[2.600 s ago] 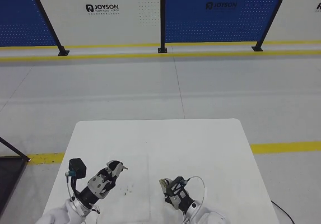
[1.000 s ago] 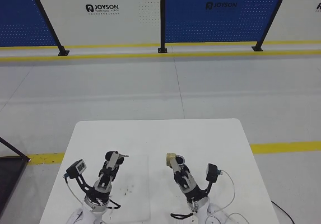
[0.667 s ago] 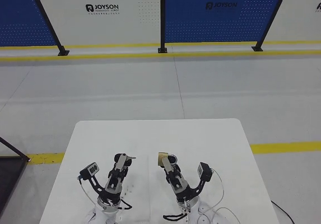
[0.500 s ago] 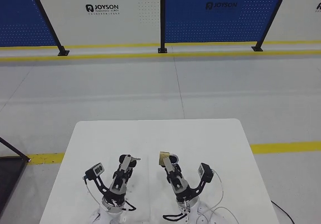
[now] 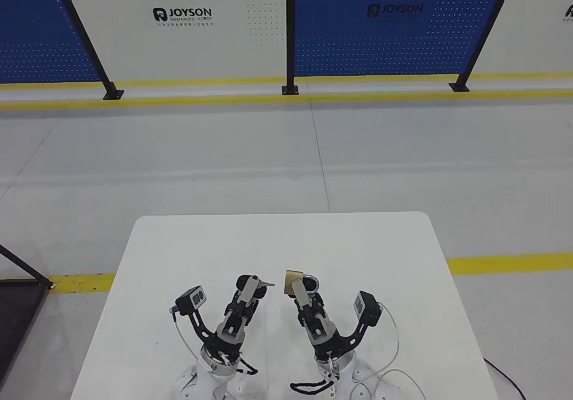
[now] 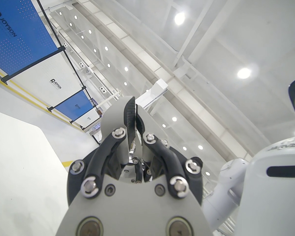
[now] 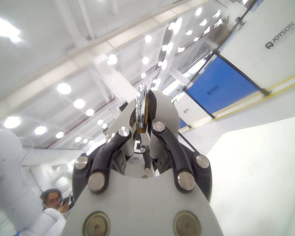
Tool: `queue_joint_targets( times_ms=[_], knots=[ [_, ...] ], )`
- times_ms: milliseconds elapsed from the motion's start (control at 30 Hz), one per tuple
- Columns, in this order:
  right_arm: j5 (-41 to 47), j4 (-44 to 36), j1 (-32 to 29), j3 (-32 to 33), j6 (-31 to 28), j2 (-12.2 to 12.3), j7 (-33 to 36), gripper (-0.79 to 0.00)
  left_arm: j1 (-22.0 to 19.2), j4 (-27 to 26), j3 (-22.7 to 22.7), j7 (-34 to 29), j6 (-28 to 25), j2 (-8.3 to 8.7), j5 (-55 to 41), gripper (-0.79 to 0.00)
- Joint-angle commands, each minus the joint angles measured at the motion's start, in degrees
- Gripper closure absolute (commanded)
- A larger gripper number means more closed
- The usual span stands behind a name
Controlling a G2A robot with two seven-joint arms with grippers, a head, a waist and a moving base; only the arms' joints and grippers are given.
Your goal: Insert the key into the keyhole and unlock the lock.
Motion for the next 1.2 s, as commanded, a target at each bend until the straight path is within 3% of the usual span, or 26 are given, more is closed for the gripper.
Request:
queue_joint_targets(
  times_ms=[0,1167],
  knots=[
    [0.0,0.0,0.0,0.0,0.0,0.0,0.0,0.0,-0.4,0.4,0.3,0.1,0.4,-0.21,0.5,0.0],
    [0.0,0.0,0.0,0.0,0.0,0.0,0.0,0.0,-2.0,1.9,0.9,-1.8,0.7,-2.02,0.4,0.0]
  ],
)
